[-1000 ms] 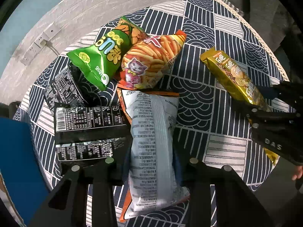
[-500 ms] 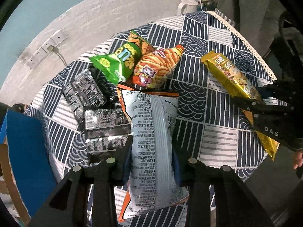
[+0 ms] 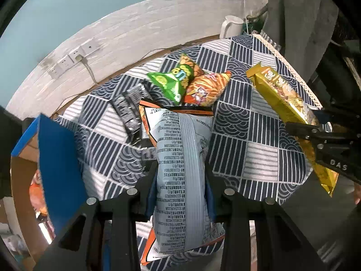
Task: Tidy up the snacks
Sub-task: 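Lift both snacks and carry them over the cardboard box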
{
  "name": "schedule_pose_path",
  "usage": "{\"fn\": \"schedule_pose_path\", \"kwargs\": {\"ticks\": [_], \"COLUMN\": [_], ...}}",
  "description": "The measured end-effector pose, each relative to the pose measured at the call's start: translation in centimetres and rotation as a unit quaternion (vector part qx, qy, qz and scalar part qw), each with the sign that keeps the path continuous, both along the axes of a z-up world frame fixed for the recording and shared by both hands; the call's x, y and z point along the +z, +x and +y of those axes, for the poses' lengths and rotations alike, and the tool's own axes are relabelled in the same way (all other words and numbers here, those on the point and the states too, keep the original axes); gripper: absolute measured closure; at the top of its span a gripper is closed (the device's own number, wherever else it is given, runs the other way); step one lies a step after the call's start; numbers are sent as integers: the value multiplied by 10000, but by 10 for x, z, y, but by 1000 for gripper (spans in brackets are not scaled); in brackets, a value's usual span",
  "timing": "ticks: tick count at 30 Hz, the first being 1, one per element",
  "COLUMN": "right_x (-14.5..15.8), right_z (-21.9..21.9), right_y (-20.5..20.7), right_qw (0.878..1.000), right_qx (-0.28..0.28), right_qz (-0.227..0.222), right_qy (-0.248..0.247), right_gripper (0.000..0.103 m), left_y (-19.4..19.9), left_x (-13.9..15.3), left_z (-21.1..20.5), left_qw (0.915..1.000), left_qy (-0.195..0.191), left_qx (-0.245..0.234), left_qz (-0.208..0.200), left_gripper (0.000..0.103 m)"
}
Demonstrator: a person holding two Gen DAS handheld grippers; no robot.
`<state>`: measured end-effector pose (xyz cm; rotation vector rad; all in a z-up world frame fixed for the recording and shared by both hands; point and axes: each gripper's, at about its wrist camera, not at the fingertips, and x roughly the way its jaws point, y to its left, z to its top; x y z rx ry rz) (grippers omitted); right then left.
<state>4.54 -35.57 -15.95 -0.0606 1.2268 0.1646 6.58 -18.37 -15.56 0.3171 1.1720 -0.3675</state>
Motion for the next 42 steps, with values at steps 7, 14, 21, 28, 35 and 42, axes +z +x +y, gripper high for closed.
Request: {"fn": "schedule_pose_path", "kwargs": {"ticks": [7,14,21,28,35,42], "right_x": [20,35,53,68,70,70], "right_z": [22,52,92,142,189,232], "right_y": [-4,-3,5,16,25,36], "right_qw": [9996,9984,9957,9915,9867,9823], "right_qx": [223,467,802,1158,1500,1757], "right_qz": [-184,-287,-367,-453,-381,-286], "right_qy": [73,128,285,383,494,584], "right_gripper": [73,73,73,73,73,73], "left_y": [-10,-18,-23,-22,-20,-18], "left_x": [16,36,59,70,70,69], "left_z": [32,66,96,142,187,232], "left_qw": [9997,9990,9969,9936,9898,9848], "left_qy": [24,-112,-129,-282,-332,-375], "left_qx": [154,332,516,848,1200,1550], "left_qz": [-209,-283,-586,-689,-698,-684], "left_gripper": [67,67,67,67,67,67]}}
